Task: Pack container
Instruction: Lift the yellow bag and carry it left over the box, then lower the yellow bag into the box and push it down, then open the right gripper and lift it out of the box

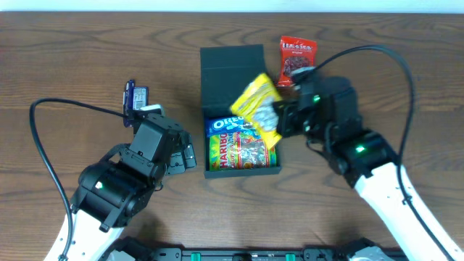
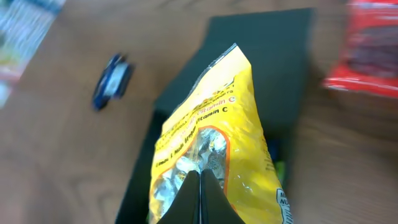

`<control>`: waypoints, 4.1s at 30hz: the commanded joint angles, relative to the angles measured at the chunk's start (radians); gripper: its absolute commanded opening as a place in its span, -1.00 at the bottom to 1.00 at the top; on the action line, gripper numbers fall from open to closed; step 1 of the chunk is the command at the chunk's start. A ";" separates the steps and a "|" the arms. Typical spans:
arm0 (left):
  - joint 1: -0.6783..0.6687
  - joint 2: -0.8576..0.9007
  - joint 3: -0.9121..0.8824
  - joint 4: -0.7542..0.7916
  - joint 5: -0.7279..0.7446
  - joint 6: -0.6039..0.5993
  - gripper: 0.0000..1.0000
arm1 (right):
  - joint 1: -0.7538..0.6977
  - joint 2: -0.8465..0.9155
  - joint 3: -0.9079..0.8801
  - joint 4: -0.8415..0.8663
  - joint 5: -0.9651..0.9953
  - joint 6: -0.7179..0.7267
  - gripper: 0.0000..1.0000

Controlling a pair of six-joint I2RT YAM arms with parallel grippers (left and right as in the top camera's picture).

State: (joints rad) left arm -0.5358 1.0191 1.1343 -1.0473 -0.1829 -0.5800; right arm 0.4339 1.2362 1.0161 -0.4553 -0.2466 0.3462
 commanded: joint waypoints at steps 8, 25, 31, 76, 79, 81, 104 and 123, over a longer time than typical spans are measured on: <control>-0.001 0.001 0.020 -0.003 0.000 -0.011 0.90 | 0.061 -0.010 -0.001 -0.089 0.048 0.111 -0.97; -0.001 0.001 0.020 -0.003 0.000 -0.011 0.90 | 0.164 -0.006 -0.003 -0.237 0.298 0.529 -0.97; -0.001 0.001 0.020 -0.003 0.000 -0.011 0.90 | 0.176 -0.006 -0.003 -0.236 0.316 0.565 -0.97; -0.001 0.001 0.020 -0.003 0.000 -0.011 0.90 | 0.241 0.028 -0.003 -0.176 0.257 0.413 -0.97; -0.001 0.001 0.020 -0.003 0.000 -0.011 0.91 | 0.259 0.061 -0.003 -0.212 0.258 0.409 -0.97; -0.001 0.001 0.020 -0.003 0.000 -0.011 0.90 | 0.261 0.096 -0.003 -0.230 0.257 0.399 -0.97; -0.001 0.001 0.020 -0.003 0.000 -0.011 0.90 | 0.259 0.315 -0.003 -0.352 0.179 0.310 -0.97; -0.001 0.001 0.020 -0.003 0.000 -0.011 0.90 | 0.235 0.397 -0.003 -0.313 0.194 0.310 -0.98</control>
State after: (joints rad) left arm -0.5362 1.0191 1.1343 -1.0473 -0.1829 -0.5800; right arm 0.6807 1.6215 1.0187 -0.7689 -0.0666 0.6685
